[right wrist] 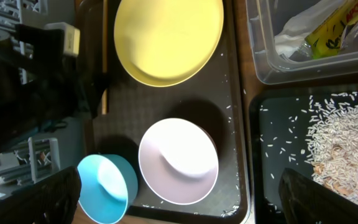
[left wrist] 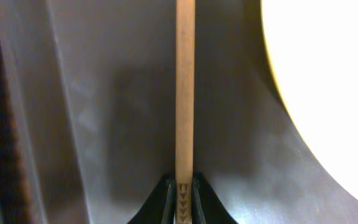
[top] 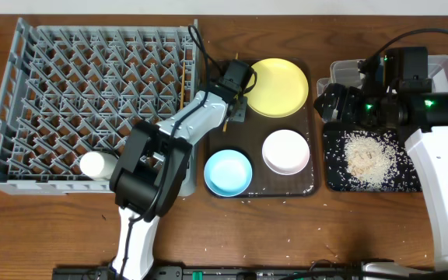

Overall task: Sort waste into correct bins and load items into the dishwasher
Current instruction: 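Place the second chopstick into the dish rack, then grasp the white bowl with the left gripper and lift it, then lower the white bowl into the dish rack with the left gripper, then reach the left gripper to the light-blue bowl and grasp its rim, then carry the light-blue bowl left over the dish rack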

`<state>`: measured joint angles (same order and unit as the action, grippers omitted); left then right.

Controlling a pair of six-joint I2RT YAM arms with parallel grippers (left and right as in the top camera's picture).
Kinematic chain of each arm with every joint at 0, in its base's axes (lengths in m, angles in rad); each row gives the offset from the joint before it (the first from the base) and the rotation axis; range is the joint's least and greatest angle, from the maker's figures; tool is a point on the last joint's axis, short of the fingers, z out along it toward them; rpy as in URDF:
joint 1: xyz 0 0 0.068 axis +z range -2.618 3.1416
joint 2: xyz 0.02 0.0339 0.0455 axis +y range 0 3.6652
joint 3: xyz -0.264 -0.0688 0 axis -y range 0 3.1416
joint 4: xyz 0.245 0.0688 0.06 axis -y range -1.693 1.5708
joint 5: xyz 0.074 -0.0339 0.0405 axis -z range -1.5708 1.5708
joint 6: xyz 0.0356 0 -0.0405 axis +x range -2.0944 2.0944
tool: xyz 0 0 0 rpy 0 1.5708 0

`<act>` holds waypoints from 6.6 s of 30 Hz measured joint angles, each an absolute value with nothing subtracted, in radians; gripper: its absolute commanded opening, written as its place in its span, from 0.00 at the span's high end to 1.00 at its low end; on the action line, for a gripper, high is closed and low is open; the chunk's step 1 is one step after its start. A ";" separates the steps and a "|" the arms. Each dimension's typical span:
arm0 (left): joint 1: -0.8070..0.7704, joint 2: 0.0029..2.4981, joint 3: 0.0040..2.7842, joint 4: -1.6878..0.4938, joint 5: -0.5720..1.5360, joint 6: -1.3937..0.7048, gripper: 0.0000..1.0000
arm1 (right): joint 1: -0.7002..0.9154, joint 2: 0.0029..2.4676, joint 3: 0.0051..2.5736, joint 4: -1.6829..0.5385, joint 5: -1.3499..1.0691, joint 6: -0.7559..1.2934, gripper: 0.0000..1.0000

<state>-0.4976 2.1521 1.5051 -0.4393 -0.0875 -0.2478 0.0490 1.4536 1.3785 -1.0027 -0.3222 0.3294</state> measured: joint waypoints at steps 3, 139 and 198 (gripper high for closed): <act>-0.498 2.082 1.505 -0.496 -0.077 -0.248 0.92 | 0.049 1.454 1.378 -1.003 -0.323 0.329 0.01; -0.641 1.467 1.246 -0.714 -0.179 -0.369 0.93 | -0.252 1.454 1.378 -1.076 -0.318 0.445 0.01; -0.630 1.778 1.241 -0.664 0.221 -0.256 0.93 | -0.252 1.454 1.378 -1.062 -0.318 0.445 0.01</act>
<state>-0.6300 1.7782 1.2411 -0.6643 0.2211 -0.2562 -0.2520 1.4540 1.3785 -1.0618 -0.3183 0.4446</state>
